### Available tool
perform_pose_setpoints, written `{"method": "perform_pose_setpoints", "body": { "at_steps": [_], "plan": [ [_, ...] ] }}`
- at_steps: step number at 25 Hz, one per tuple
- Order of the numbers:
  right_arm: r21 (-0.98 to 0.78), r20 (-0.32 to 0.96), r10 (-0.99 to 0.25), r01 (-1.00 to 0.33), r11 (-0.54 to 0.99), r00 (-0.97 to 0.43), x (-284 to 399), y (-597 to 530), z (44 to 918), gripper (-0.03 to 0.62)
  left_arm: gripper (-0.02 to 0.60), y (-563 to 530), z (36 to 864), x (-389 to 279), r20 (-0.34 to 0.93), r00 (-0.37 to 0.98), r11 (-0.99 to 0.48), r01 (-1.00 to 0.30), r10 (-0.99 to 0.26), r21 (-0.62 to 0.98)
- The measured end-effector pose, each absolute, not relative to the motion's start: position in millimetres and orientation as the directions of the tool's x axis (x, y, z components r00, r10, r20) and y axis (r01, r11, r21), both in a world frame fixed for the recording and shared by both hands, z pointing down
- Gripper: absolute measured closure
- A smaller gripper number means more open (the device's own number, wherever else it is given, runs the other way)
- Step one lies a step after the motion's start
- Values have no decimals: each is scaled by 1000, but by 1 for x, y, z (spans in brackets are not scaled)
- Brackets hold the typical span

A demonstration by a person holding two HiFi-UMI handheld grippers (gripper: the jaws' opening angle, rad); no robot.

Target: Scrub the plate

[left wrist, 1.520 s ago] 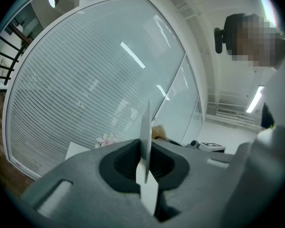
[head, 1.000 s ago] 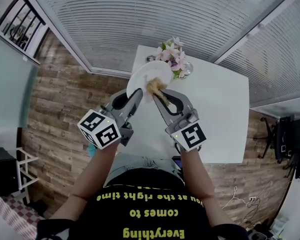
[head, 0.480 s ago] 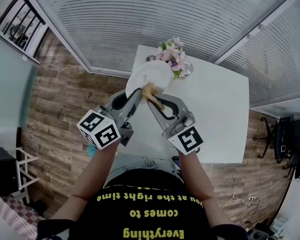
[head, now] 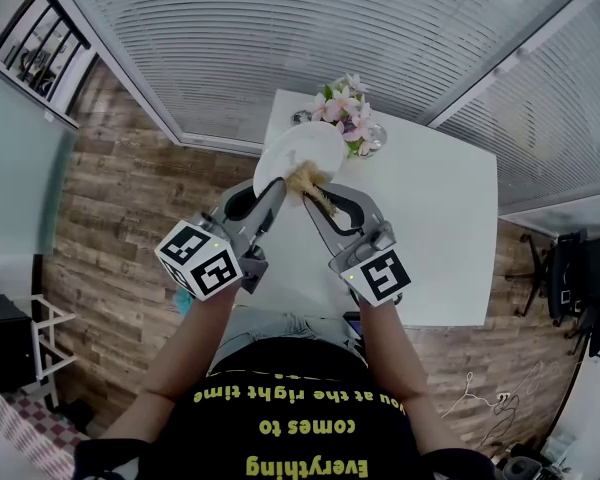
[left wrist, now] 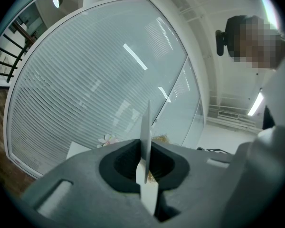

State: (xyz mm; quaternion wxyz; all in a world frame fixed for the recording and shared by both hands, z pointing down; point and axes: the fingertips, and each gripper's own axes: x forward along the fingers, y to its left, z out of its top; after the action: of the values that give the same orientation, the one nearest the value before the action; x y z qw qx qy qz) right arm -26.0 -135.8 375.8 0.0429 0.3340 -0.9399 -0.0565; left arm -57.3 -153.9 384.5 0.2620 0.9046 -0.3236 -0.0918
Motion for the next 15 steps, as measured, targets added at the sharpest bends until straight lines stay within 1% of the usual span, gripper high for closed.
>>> {"method": "perform_pose_setpoints", "body": {
  "at_steps": [6,10,15],
  "plan": [
    [133,56,-668,-658,741,-742,-10,-146,379,551,561,-154,386,-57,7,771,-645,-538,-637,543],
    [138,92,-714,-702,699,-694,5,-156,380,551,561,-154,386,-56,7,773,-647,-536,-635,542],
    [139,84,-748,-735,664,-659,23,-162,379,551,561,-152,385,-53,10,775,-653,-540,-632,531]
  ]
}}
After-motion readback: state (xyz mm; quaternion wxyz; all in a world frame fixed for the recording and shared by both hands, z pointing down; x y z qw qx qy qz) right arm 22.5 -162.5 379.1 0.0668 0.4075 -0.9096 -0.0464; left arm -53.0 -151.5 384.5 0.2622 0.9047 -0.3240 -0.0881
